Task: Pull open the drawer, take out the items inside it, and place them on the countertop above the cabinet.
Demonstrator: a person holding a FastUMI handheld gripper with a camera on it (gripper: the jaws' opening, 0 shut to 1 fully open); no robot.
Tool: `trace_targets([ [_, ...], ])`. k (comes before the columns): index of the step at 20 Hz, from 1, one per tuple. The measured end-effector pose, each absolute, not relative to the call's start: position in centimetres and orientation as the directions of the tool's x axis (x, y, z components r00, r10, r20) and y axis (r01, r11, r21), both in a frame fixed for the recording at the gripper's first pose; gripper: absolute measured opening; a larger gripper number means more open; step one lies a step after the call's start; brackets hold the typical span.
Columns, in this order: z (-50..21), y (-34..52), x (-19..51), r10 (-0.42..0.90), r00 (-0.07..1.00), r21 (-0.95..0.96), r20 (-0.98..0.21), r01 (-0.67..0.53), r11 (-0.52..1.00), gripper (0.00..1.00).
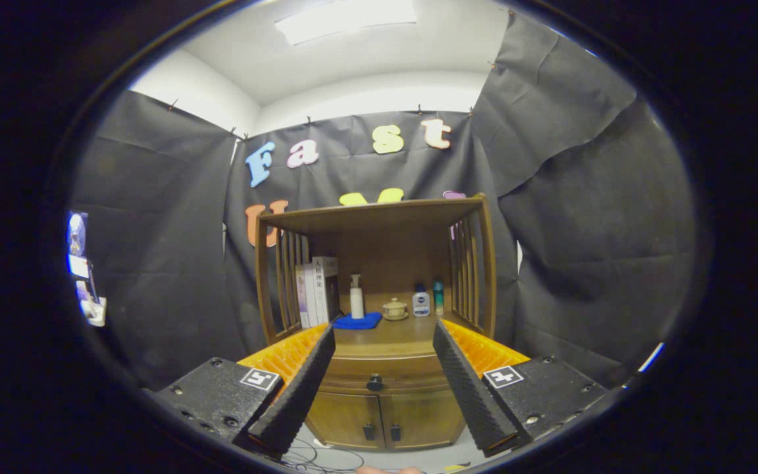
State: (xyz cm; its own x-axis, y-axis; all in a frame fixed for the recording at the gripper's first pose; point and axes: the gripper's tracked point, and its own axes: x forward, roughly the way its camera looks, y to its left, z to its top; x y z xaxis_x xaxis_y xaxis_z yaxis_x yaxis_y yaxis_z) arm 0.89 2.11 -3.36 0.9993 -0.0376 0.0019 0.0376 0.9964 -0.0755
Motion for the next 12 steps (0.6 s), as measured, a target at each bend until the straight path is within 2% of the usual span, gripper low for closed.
trace_targets([
  [12,-16.5,5.0,12.7,-0.034,0.988,-0.085,-0.151,0.021,0.996,0.98],
])
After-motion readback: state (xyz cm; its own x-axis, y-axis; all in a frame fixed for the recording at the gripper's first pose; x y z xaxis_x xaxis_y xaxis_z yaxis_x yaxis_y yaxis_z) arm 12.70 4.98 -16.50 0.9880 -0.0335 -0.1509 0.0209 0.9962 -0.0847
